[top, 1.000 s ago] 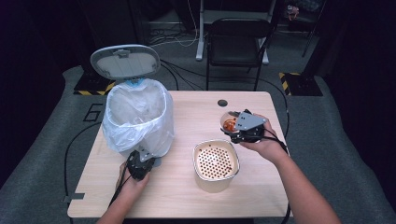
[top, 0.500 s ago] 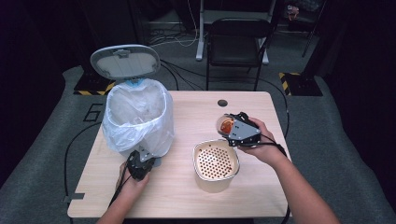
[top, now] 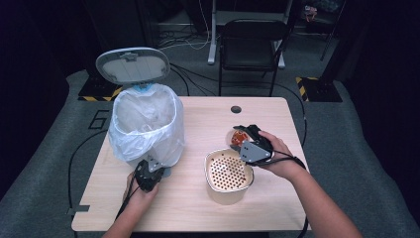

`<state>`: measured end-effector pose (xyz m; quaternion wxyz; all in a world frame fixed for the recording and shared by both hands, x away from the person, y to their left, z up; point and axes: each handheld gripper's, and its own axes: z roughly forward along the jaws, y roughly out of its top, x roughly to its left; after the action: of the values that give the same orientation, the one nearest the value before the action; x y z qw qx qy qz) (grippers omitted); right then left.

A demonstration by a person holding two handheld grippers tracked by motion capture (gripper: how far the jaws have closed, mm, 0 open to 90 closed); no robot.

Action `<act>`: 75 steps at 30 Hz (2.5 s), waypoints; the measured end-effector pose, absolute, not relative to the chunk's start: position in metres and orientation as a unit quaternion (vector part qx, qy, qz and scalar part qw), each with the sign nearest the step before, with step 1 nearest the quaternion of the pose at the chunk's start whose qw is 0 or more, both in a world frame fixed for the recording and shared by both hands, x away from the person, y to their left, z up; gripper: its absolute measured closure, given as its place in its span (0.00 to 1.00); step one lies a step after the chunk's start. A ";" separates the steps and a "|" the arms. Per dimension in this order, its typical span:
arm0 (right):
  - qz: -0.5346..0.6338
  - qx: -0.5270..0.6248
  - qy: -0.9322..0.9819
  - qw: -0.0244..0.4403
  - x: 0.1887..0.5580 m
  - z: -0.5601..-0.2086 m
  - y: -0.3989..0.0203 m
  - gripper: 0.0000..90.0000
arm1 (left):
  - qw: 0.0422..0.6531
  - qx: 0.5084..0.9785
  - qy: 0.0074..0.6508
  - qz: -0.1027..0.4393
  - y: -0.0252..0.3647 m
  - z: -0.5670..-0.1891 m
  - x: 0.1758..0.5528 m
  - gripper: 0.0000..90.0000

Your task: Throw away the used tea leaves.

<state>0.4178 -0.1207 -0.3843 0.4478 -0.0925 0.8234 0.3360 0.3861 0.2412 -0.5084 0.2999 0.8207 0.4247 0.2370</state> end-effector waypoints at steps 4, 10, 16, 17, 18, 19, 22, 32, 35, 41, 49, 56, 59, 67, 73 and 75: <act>0.336 -0.115 0.813 0.461 0.414 -0.385 -0.119 0.42 | 0.300 0.821 0.425 0.237 0.241 -0.508 0.386 1.00; 0.317 -0.142 0.803 0.484 0.406 -0.387 -0.113 0.43 | 0.300 0.820 0.425 0.239 0.241 -0.509 0.386 1.00; 0.286 -0.178 0.780 0.527 0.397 -0.394 -0.105 0.43 | 0.300 0.820 0.424 0.240 0.241 -0.509 0.386 1.00; 0.278 -0.179 0.779 0.532 0.396 -0.397 -0.105 0.44 | 0.300 0.820 0.424 0.241 0.241 -0.509 0.386 1.00; 0.271 -0.186 0.776 0.538 0.395 -0.398 -0.104 0.44 | 0.300 0.820 0.424 0.239 0.241 -0.509 0.386 1.00; 0.266 -0.191 0.775 0.540 0.395 -0.399 -0.103 0.44 | 0.300 0.820 0.424 0.240 0.241 -0.509 0.386 1.00; 0.247 -0.205 0.768 0.554 0.393 -0.403 -0.102 0.44 | 0.300 0.821 0.424 0.238 0.241 -0.508 0.386 1.00; 0.138 -0.291 0.741 0.589 0.387 -0.418 -0.095 0.44 | 0.301 0.819 0.426 0.239 0.241 -0.509 0.386 1.00; 0.112 -0.311 0.726 0.602 0.386 -0.419 -0.093 0.44 | 0.300 0.819 0.425 0.241 0.241 -0.509 0.386 1.00; 0.056 -0.353 0.697 0.622 0.383 -0.419 -0.090 0.44 | 0.301 0.819 0.426 0.240 0.241 -0.509 0.386 1.00; -0.015 -0.416 0.652 0.633 0.376 -0.430 -0.089 0.44 | 0.304 0.817 0.428 0.241 0.240 -0.509 0.386 1.00; -0.016 -0.407 0.638 0.654 0.373 -0.434 -0.090 0.44 | 0.304 0.816 0.430 0.240 0.240 -0.509 0.386 1.00; 0.020 -0.397 0.634 0.664 0.374 -0.438 -0.088 0.44 | 0.304 0.816 0.429 0.239 0.240 -0.509 0.386 1.00; -0.009 -0.406 0.633 0.660 0.372 -0.433 -0.088 0.43 | 0.303 0.817 0.428 0.239 0.240 -0.509 0.386 1.00; -0.027 -0.428 0.629 0.649 0.372 -0.428 -0.087 0.43 | 0.303 0.817 0.428 0.238 0.240 -0.509 0.386 1.00; -0.025 -0.427 0.630 0.648 0.371 -0.429 -0.088 0.43 | 0.305 0.815 0.431 0.240 0.240 -0.509 0.386 1.00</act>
<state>0.3715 -0.0875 -0.4288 0.6480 -0.4267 0.6304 -0.0252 0.3863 0.2398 -0.5092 0.3053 0.8145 0.4312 0.2396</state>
